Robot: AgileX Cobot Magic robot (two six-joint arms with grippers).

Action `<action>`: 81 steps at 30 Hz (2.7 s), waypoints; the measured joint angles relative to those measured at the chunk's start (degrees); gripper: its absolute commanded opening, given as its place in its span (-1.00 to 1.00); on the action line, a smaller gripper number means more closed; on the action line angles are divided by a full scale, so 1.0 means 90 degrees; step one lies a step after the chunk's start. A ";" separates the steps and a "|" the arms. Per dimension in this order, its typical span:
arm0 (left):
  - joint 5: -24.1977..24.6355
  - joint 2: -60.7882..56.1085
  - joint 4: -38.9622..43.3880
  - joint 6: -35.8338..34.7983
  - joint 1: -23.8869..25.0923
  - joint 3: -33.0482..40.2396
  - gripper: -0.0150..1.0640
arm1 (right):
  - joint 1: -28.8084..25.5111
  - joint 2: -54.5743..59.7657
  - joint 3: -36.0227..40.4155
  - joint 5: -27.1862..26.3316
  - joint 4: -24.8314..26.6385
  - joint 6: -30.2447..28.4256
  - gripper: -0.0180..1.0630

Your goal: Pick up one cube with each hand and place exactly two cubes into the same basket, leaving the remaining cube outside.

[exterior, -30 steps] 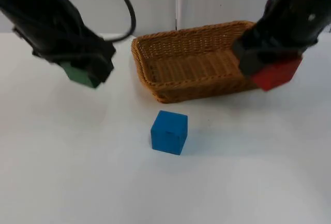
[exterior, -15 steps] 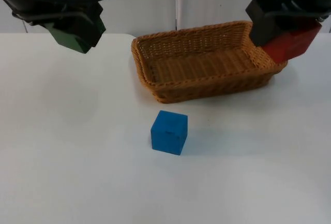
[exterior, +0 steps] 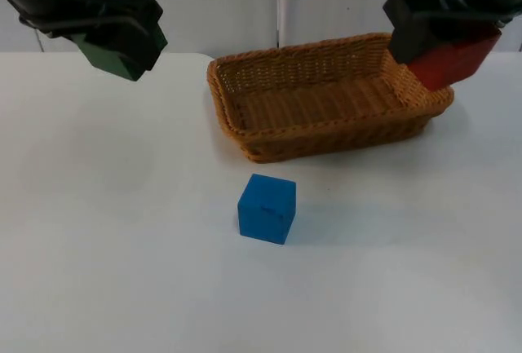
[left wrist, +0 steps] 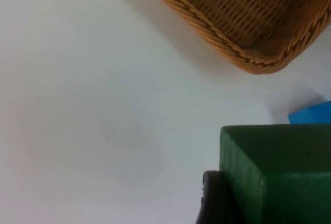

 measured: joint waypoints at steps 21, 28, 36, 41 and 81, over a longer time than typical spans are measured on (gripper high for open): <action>-0.0929 0.0765 -0.0571 -0.0003 0.0000 -0.0257 -0.98 | -0.0886 0.0000 0.0000 -0.0596 0.0039 0.0161 -0.97; -0.0606 0.1512 -0.1284 0.0467 0.0000 -0.1187 -0.98 | -0.0886 0.0278 -0.0321 -0.0912 0.0039 0.0173 -0.97; -0.0481 0.2259 -0.2104 0.1070 -0.0036 -0.2040 -0.98 | -0.0886 0.1476 -0.1583 -0.0402 0.0039 0.0173 -0.97; -0.0457 0.3020 -0.2300 0.1203 -0.0160 -0.2784 -0.98 | -0.0949 0.2496 -0.2592 -0.0138 0.0039 0.0248 -0.97; -0.0215 0.5568 -0.3105 0.1556 -0.0321 -0.4867 -0.98 | -0.1408 0.4327 -0.3215 -0.1485 0.0377 0.0248 -0.96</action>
